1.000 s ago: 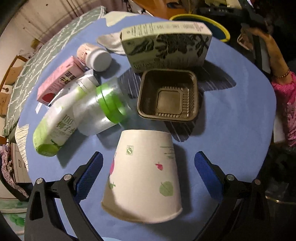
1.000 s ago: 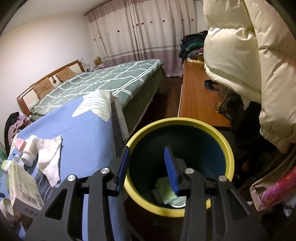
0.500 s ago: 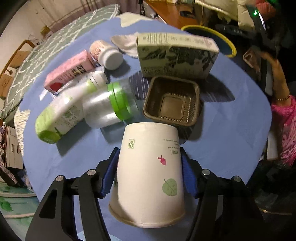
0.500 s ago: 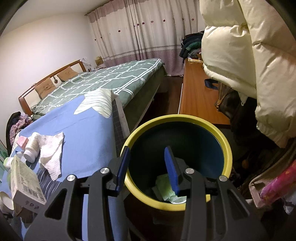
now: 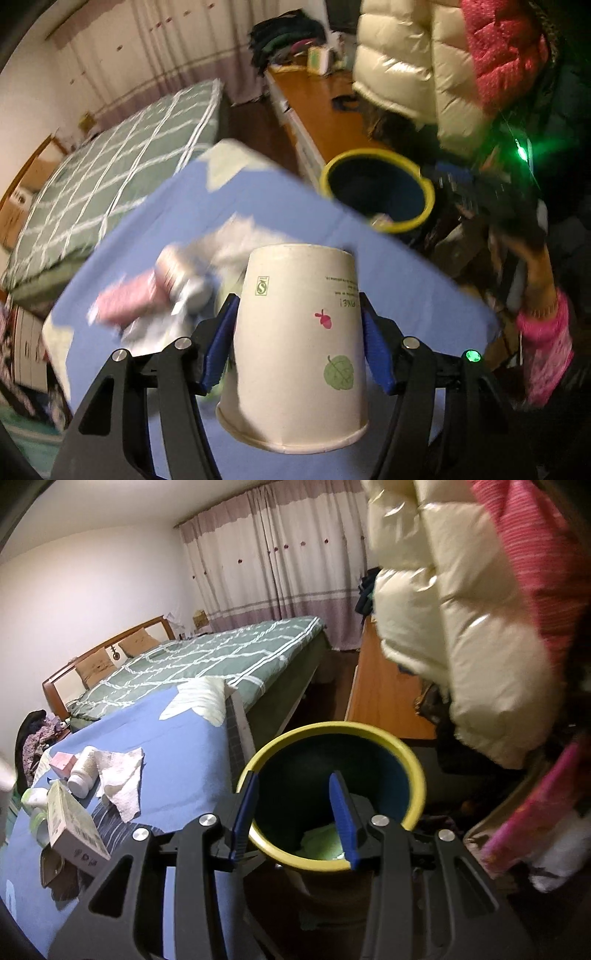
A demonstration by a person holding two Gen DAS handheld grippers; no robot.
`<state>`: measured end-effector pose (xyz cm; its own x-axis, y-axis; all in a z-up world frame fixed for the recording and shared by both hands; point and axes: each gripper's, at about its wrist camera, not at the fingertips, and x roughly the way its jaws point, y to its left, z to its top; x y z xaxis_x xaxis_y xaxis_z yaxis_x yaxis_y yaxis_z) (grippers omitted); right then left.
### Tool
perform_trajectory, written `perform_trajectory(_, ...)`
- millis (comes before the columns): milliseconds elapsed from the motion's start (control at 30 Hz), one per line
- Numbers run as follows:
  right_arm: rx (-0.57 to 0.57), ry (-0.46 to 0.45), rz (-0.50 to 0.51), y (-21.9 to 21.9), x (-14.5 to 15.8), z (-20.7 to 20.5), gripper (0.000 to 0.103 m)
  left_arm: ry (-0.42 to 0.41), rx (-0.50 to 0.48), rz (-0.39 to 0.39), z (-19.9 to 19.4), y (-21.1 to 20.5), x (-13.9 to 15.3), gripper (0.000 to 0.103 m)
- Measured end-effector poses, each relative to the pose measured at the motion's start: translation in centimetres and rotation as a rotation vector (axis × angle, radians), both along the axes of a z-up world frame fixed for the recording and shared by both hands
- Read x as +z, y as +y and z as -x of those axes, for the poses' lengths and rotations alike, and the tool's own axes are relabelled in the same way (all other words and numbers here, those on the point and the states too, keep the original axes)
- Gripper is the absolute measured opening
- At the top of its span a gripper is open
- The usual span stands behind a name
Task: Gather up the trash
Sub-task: 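Carry the paper cup with the left gripper over the bin and release it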
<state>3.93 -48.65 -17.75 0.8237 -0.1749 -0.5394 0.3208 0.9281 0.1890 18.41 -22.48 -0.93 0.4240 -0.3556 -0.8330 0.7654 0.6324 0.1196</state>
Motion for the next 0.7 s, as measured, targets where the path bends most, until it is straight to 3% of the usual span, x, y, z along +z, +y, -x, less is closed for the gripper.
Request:
perform_trajectory(200, -0.031, -0.017, 0.032, -1.2, 0.5, 3.2, 0.044, -0.001, -0.055, 0.037, -2.9, -10.5, -0.6, 0.062)
perform_trajectory(433, -0.066, -0.012, 0.021, -3.2, 0.1, 5.2, 0.045, 0.041, -0.069, 0.013, -6.4, -20.9, -4.2, 0.062)
perform_trajectory(700, -0.076, 0.003, -0.009, -4.7, -1.1, 5.4, 0.046, 0.045, -0.031, 0.011, -9.1, -27.7, -7.6, 0.067)
